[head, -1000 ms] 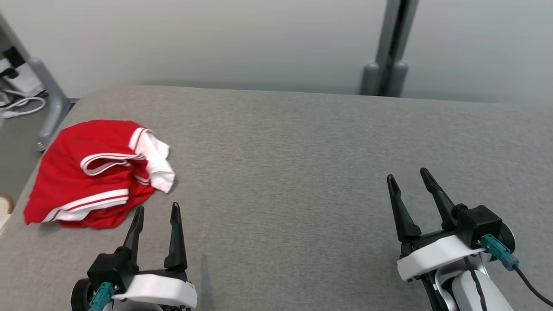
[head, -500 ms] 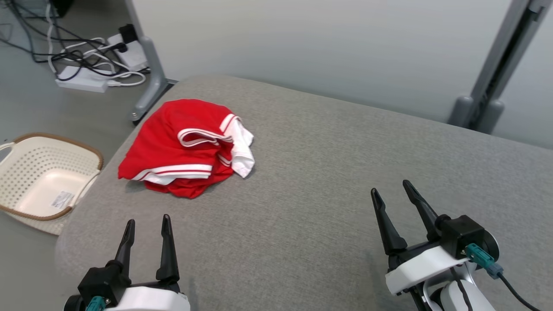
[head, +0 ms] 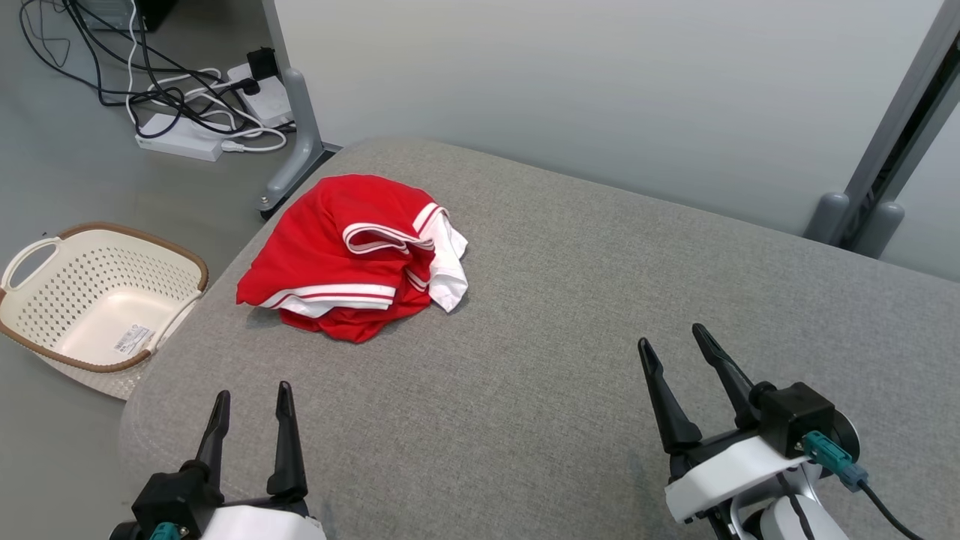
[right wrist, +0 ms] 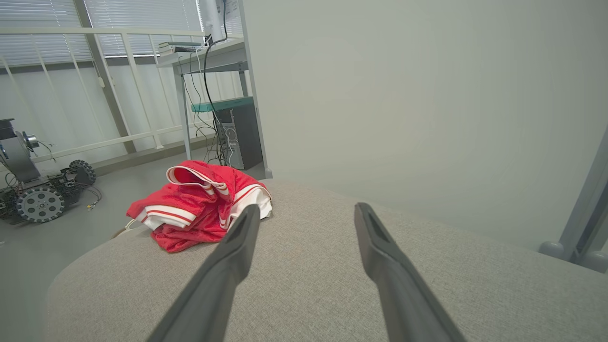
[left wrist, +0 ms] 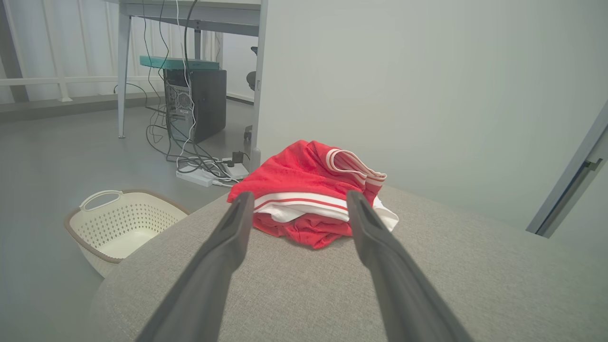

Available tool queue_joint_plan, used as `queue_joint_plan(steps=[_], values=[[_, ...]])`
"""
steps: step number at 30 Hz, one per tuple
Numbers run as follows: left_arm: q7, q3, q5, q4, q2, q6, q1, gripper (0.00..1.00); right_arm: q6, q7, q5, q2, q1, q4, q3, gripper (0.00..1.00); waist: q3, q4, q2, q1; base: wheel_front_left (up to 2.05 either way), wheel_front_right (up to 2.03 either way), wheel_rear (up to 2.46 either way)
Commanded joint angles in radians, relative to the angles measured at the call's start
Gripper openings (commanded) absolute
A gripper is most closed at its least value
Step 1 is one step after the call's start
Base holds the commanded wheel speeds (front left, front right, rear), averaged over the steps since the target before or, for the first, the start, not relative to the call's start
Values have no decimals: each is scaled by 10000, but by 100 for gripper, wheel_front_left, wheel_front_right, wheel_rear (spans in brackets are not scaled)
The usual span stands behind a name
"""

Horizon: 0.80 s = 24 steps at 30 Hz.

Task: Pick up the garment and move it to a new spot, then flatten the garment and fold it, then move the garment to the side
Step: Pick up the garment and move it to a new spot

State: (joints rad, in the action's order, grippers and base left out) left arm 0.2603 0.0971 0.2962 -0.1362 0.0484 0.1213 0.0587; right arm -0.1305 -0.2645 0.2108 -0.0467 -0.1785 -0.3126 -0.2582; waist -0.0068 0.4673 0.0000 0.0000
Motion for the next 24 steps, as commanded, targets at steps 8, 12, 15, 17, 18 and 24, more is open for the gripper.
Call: queue_joint_plan(steps=[8, 12, 15, 17, 18, 24], values=[[37, -127, 56, 93, 35, 30, -92, 100, -4, -13, -35, -70, -86, 10, 60, 100, 125, -210, 0, 0, 0, 0, 0], [37, -415, -31, -84, 33, -176, -582, 100, -4, -13, -434, -67, -203, 180, 296, 100, 406, -416, 0, 0, 0, 0, 0], [39, -607, -439, -590, 180, -647, -1136, 100, -3, -13, -642, -69, -286, 272, 463, 100, 657, -546, 0, 0, 0, 0, 0], [39, -750, -602, -931, 337, -866, -1662, 100, -3, -13, -814, -63, -429, 320, 424, 100, 926, -668, 0, 0, 0, 0, 0], [36, -774, -702, -1165, 454, -947, -1949, 100, -3, -13, -888, -79, -494, 344, 421, 100, 1066, -731, 0, 0, 0, 0, 0], [-581, -1011, -437, -3145, 1199, -1445, -4145, 100, -3, -13, -1149, -217, -914, 574, 254, 100, 1937, -1187, 0, 0, 0, 0, 0]])
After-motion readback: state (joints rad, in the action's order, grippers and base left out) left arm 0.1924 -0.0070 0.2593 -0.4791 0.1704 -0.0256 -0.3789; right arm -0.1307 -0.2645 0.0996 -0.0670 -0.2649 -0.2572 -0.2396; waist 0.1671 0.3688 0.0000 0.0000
